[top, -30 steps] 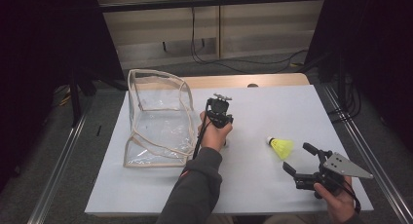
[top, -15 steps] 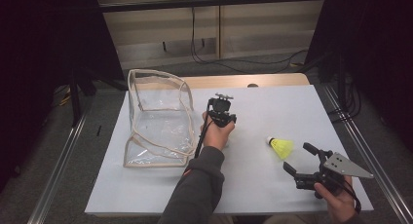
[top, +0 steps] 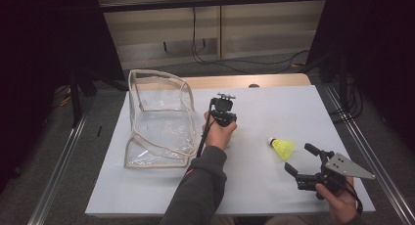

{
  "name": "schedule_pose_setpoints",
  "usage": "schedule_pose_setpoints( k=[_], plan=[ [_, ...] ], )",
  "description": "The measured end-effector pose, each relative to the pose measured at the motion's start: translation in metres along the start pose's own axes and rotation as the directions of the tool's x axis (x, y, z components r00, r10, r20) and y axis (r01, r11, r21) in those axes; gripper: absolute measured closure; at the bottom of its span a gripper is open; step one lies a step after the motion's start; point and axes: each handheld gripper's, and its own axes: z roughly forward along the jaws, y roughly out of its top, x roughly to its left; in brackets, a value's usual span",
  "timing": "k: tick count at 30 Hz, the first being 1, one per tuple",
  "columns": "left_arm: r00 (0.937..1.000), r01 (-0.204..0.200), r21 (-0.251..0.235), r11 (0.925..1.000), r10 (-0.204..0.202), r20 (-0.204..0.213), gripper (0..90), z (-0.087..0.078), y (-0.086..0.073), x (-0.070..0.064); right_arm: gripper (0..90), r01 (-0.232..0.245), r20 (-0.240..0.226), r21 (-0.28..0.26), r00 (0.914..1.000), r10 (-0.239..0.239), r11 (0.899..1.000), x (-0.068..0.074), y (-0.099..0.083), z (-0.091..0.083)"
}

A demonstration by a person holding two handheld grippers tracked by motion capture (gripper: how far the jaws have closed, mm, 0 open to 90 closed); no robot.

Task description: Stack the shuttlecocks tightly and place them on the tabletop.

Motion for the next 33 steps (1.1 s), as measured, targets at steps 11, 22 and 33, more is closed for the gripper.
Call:
schedule_pose_setpoints(
  k=[11,22,33],
  plan=[
    [0.9994,0.027,0.005,0.9996,-0.027,0.019,85.9,0.0037,0.0015,-0.0003,2.9,0.000,-0.003,0.001,1.0000,0.000,1.000,0.0000,0.0000,0.0001],
    [0.9994,0.024,0.009,0.9997,-0.024,0.027,85.7,0.0059,0.0053,0.0028,2.9,0.001,-0.002,0.005,1.0000,-0.001,1.000,0.0000,-0.0002,0.0003],
    [0.9988,0.030,0.021,0.9993,-0.031,0.037,83.9,0.0063,0.0044,0.0012,2.9,0.001,-0.002,0.005,1.0000,-0.001,1.000,-0.0005,-0.0004,0.0001]
  ],
)
